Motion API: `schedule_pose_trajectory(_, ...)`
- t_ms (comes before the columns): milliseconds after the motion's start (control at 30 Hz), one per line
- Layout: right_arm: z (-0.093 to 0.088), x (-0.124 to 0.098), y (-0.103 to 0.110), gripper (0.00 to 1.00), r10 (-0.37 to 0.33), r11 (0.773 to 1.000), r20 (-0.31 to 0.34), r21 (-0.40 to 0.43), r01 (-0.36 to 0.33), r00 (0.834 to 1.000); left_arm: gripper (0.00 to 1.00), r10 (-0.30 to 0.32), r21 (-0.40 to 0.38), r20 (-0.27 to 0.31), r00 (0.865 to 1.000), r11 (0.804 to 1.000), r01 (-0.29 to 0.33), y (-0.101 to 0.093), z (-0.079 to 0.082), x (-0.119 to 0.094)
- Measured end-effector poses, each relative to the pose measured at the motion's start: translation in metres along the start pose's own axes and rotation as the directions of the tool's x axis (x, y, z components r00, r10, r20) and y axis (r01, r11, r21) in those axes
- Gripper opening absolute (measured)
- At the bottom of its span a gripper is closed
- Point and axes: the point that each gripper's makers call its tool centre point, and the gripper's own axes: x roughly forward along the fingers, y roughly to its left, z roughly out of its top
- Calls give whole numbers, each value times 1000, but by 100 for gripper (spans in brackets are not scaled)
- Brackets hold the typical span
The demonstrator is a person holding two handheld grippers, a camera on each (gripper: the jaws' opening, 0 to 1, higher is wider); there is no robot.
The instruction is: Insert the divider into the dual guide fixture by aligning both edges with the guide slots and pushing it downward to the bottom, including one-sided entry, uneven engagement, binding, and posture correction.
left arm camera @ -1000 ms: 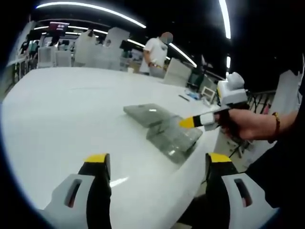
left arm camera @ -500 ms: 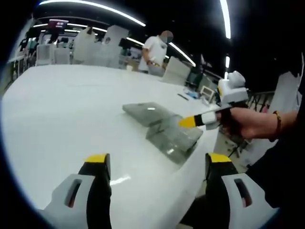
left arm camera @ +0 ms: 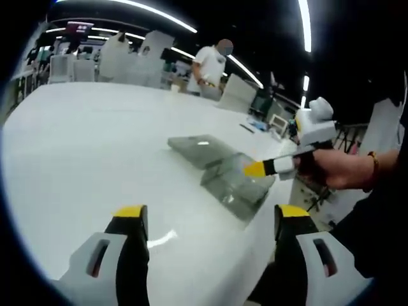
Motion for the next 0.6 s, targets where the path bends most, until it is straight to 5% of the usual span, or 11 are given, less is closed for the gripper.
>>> schedule_pose_trajectory(600, -7, 6, 0, 3, 43, 998, -36, -41, -44, 998, 79, 11, 12, 16, 1000, 1000, -11, 1, 9, 1)
